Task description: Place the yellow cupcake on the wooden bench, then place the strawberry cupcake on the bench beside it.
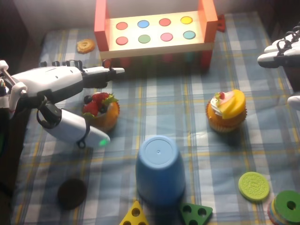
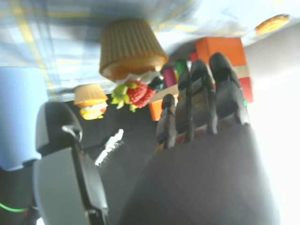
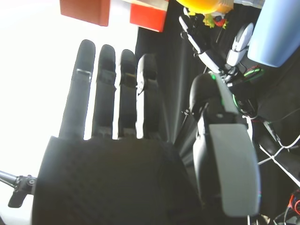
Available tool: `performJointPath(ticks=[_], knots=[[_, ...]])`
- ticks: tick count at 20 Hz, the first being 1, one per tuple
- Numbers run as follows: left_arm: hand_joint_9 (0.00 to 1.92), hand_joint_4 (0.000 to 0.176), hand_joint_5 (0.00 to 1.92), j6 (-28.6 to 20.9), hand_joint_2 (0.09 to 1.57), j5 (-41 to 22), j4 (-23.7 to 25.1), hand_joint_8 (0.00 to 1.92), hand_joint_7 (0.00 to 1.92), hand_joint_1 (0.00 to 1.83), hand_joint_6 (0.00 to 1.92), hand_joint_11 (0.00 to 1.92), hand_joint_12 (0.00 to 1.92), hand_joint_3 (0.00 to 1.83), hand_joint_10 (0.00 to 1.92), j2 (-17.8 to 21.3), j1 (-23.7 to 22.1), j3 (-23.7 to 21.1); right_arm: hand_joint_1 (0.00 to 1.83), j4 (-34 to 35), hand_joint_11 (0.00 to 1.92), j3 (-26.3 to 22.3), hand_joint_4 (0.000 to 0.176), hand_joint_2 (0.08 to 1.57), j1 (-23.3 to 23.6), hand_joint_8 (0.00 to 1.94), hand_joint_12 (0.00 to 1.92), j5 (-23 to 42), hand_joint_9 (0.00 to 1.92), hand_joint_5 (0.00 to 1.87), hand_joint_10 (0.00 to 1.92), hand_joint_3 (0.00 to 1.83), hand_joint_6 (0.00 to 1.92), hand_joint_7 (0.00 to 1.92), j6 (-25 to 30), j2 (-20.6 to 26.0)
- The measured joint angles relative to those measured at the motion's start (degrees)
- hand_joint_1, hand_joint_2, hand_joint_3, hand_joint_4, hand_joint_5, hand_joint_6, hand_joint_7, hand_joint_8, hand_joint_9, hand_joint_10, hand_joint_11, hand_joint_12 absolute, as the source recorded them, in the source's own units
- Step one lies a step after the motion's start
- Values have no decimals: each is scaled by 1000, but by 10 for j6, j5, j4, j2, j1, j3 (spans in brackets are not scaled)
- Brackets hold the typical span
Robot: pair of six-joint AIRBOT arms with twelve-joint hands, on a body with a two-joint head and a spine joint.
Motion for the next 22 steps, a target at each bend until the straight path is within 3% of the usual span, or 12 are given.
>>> performJointPath(ticks=[4, 6, 7, 8, 9, 10, 12, 14, 16, 18, 20, 22], knots=[[526, 166, 427, 1, 1015, 5, -4, 13, 653, 885, 13, 0, 696, 1, 14, -5, -7, 7, 552, -1, 263, 0, 0, 1294, 0, 0, 577, 0, 476, 531, 0, 1, 0, 538, 4, 0], [603, 95, 789, 1, 1074, 4, -6, 16, 838, 913, 21, 0, 718, 3, 15, -8, -9, 10, 555, -3, 264, 0, 0, 1295, 0, 0, 593, 0, 477, 525, 0, 1, 0, 533, 4, 0], [643, 160, 923, 1, 1111, 1, -6, 12, 899, 987, 799, 0, 799, 0, 8, -8, -9, 10, 545, -4, 266, 0, 0, 1295, 0, 0, 599, 0, 476, 524, 0, 1, 0, 529, 4, 0], [650, 173, 904, 0, 1139, -1, -6, 10, 928, 986, 1034, 0, 832, 2, 5, -8, -9, 10, 544, -4, 259, 0, 0, 1296, 0, 0, 598, 0, 472, 520, 0, 2, 0, 525, 4, 0], [677, 63, 967, 1, 1142, -1, -6, 938, 887, 1153, 962, 0, 899, 1, 8, -8, -9, 10, 544, -3, 271, 0, 0, 1299, 0, 1, 604, 0, 483, 523, 5, 3, 1, 527, 4, 0], [680, 37, 939, -1, 1161, 0, -8, 1192, 837, 1177, 1015, 0, 920, 4, 7, -8, -9, 11, 546, -3, 283, 0, 0, 1301, 0, 3, 611, 0, 492, 529, 8, 3, 4, 532, 5, 0], [730, 0, 892, 0, 1171, 3, -11, 1279, 861, 1190, 1014, 0, 1013, 0, 23, -9, -9, 12, 544, -4, 281, 0, 0, 1300, 0, 3, 614, 0, 492, 529, 7, 2, 3, 532, 5, 0], [838, 15, 961, 0, 1141, 5, -15, 1186, 906, 1204, 928, 93, 1154, 0, 58, -9, -9, 14, 541, -4, 281, 0, 0, 1299, 0, 3, 615, 0, 498, 534, 8, 1, 4, 535, 6, 0], [994, 0, 1046, 0, 1116, 3, -20, 1216, 954, 1246, 681, 259, 1304, 0, 158, -9, -9, 14, 524, -4, 272, 0, 3, 1298, 0, 2, 606, 0, 497, 522, 6, 1, 0, 534, 6, 0], [854, 0, 1064, 2, 1108, -1, -23, 1234, 981, 1265, 572, 395, 1460, 1, 1053, -7, -16, 10, 521, -4, 264, 0, 1, 1313, 0, 0, 611, 0, 487, 506, 0, 4, 0, 520, 6, 0], [809, 0, 1083, 2, 1092, -20, -8, 1139, 1021, 1268, 580, 285, 1374, 1, 959, 8, -30, -8, 521, -4, 269, 0, 0, 1311, 0, 4, 617, 1, 494, 516, 3, 2, 4, 528, 6, 0], [872, 0, 1169, -2, 1070, -33, 5, 1071, 1049, 1267, 450, 395, 1381, 1, 860, 15, -52, -11, 521, -4, 266, 0, 0, 1310, 0, 4, 618, 0, 496, 513, 4, 1, 2, 531, 6, 0]])
